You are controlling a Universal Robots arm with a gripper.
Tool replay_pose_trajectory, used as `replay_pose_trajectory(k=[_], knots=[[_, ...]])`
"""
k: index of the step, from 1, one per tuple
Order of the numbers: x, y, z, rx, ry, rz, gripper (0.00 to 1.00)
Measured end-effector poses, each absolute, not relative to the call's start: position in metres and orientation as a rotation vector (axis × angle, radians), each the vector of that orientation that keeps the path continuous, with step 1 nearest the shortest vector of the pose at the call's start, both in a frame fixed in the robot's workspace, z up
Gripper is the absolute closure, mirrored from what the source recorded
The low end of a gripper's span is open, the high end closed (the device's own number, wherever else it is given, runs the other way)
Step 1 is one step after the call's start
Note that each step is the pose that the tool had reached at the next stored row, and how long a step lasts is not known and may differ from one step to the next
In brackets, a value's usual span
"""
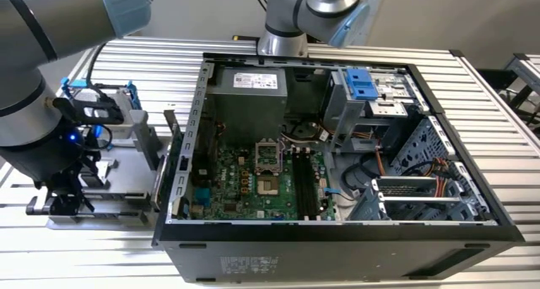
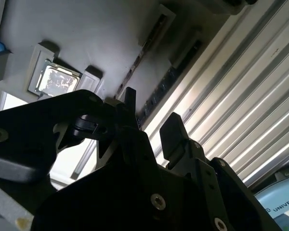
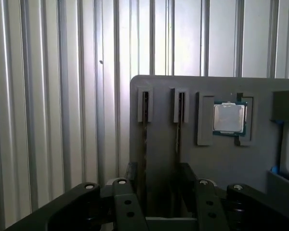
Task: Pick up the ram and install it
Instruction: 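Pick up the ram and move it above insertion slot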
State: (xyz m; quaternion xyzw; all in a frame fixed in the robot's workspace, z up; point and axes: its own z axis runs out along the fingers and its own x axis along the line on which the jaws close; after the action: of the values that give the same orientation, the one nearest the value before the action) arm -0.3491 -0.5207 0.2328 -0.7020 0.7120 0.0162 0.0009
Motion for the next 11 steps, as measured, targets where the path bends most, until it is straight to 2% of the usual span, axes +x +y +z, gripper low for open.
replay_pose_trajectory(k=[11], knots=[[-0.349, -0.525, 0.213, -2.209, 2.231, 0.051, 0.00]])
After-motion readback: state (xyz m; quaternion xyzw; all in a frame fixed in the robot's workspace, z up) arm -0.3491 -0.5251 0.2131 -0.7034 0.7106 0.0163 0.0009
